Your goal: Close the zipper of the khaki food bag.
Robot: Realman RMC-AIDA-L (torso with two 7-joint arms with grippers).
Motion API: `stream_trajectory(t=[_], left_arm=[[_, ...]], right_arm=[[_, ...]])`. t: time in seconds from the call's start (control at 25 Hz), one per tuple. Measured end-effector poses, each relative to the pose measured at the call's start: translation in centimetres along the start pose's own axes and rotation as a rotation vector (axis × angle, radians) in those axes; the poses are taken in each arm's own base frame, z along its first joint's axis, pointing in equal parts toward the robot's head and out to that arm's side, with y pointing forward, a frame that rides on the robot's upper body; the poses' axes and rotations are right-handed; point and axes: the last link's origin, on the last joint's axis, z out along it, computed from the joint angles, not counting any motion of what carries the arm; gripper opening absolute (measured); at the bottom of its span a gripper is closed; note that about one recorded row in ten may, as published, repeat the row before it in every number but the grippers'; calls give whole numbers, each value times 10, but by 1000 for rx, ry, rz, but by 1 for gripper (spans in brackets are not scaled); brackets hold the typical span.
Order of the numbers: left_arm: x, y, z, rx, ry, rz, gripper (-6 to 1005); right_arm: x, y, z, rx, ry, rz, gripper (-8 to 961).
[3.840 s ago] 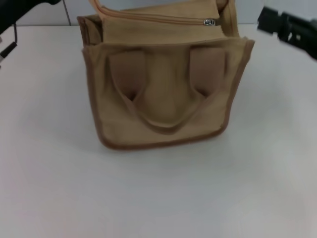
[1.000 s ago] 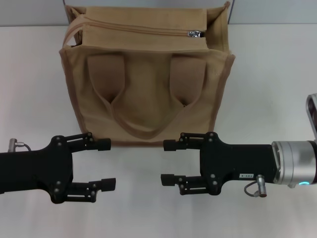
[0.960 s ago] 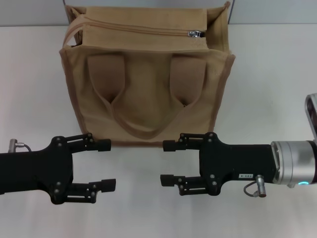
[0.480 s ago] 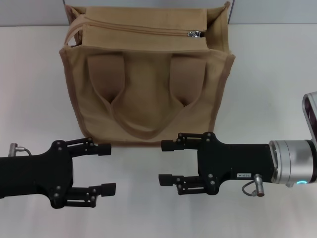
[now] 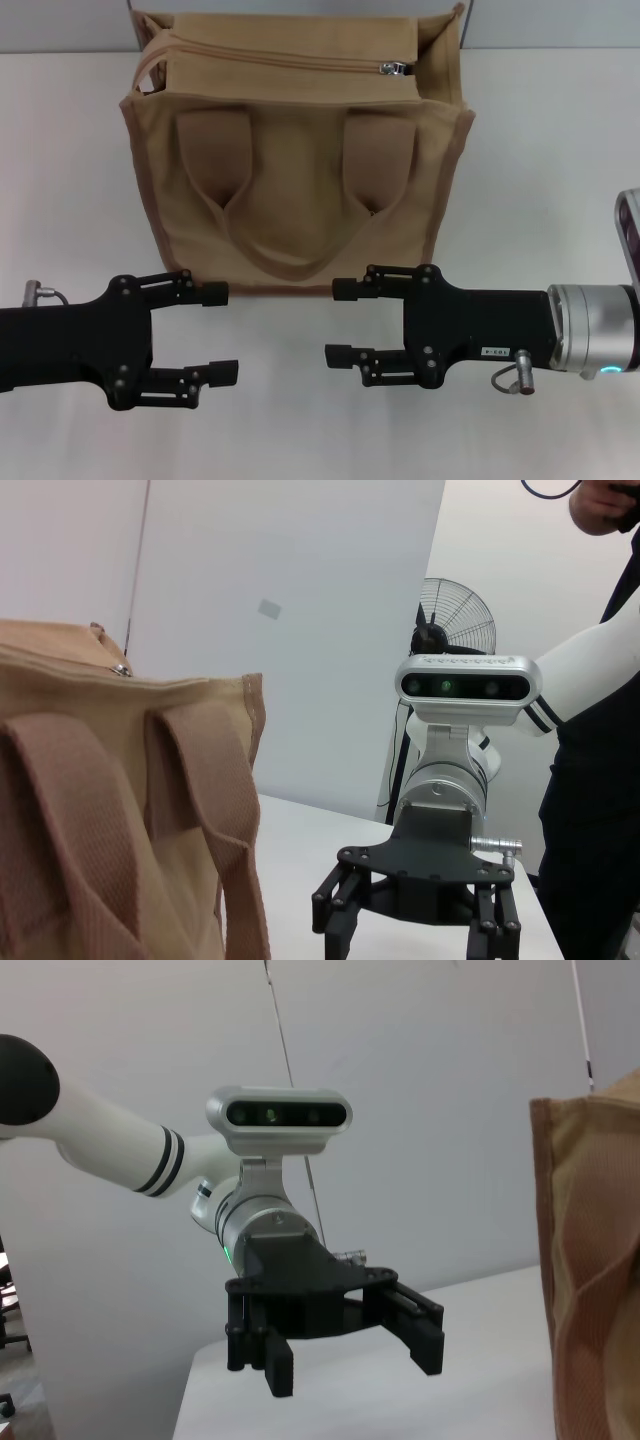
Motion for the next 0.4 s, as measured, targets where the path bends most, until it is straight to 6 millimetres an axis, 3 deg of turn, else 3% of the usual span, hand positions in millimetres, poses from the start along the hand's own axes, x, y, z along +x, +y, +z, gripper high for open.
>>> stream_trajectory(t=[0.4], left_arm=[[3,-4,1,-5,-14,4,827]], right_arm=[[-1,-1,0,13,-8,-3,716]])
